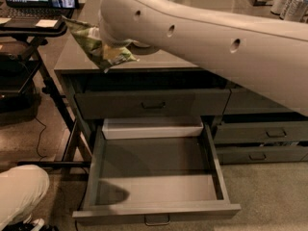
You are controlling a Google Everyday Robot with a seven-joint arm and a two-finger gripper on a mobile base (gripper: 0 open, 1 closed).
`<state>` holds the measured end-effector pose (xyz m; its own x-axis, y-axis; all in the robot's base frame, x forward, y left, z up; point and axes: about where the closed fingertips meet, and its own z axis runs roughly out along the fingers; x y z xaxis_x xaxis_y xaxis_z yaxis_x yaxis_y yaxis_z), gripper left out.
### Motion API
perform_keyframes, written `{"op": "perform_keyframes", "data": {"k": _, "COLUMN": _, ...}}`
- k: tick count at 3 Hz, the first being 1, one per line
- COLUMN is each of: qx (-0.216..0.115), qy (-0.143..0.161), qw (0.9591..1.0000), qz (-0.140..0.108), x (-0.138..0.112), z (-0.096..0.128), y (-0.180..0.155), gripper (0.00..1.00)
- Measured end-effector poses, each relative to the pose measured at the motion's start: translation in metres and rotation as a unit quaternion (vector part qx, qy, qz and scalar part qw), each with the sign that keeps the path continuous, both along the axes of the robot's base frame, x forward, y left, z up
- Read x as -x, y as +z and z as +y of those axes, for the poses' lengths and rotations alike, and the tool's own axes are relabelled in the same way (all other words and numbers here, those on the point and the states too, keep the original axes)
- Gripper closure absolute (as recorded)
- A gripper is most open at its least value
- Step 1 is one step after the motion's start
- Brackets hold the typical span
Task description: Pick green jalapeno chip bag from middle drawer and place on counter
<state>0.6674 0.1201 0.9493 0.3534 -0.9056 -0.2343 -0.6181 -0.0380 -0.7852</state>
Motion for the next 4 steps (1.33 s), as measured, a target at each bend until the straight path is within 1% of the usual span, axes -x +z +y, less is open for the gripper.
{"op": "perform_keyframes", "data": {"k": 1, "qx": -0.026, "qy": 0.009, "qw": 0.9992, "qz": -0.027, "x": -0.038, "z": -0.013, "y": 0.014, "gripper": 1.00}}
{"op": "perform_keyframes", "data": {"k": 2, "qx": -0.066, "qy": 0.035, "qw": 0.9963, "qz": -0.042, "x": -0.066, "z": -0.008, "y": 0.029, "gripper": 1.00}}
{"op": "perform_keyframes", "data": {"k": 3, "qx": -0.117, "qy": 0.065, "qw": 0.9904, "qz": -0.035, "x": -0.087, "z": 0.009, "y": 0.032, "gripper": 1.00}}
{"op": "perform_keyframes", "data": {"k": 4, "qx": -0.153, "qy": 0.088, "qw": 0.9842, "qz": -0.013, "x": -0.098, "z": 0.028, "y": 0.029, "gripper": 1.00}}
